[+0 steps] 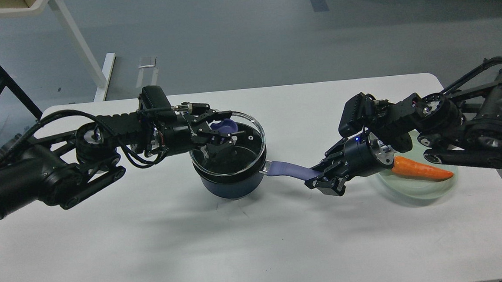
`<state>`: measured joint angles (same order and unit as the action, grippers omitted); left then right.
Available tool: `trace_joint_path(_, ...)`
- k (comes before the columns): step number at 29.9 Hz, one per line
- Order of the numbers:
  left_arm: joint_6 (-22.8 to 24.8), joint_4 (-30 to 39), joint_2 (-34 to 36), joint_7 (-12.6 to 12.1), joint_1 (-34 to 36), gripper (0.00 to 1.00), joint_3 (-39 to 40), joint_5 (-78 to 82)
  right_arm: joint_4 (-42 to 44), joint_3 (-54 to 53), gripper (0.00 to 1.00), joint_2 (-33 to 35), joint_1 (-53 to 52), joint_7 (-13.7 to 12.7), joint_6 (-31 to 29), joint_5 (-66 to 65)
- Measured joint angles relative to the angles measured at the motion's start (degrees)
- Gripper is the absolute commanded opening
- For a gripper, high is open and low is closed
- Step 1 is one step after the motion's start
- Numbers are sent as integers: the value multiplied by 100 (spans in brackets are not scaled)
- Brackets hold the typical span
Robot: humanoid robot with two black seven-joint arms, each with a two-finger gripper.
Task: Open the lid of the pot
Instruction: 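Lift the glass lid off the pot with the left gripper, then lower the glass lid onto the table beside the pot, left gripper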
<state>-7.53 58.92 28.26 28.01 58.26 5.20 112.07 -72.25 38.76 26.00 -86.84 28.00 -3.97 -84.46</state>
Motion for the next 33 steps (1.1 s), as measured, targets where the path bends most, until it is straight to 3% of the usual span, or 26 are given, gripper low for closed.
trace_joint_path(10, -9, 750, 1661, -1, 193, 40, -35, -505, 4, 0, 32, 11, 10, -2, 8, 0)
trace_joint_path(16, -676, 725, 2382, -2, -559, 41, -167, -536, 22, 0, 32, -6, 20, 0, 11, 1)
trace_joint_path(23, -1096, 628, 2558, -1, -1342, 41, -197, -542, 28, -1, 32, -4, 26, 1, 11, 3)
trace_joint_path(33, -1531, -205, 2161, -1, -1904, 43, -286, -529, 35, 0, 32, 0, 27, 1, 11, 2)
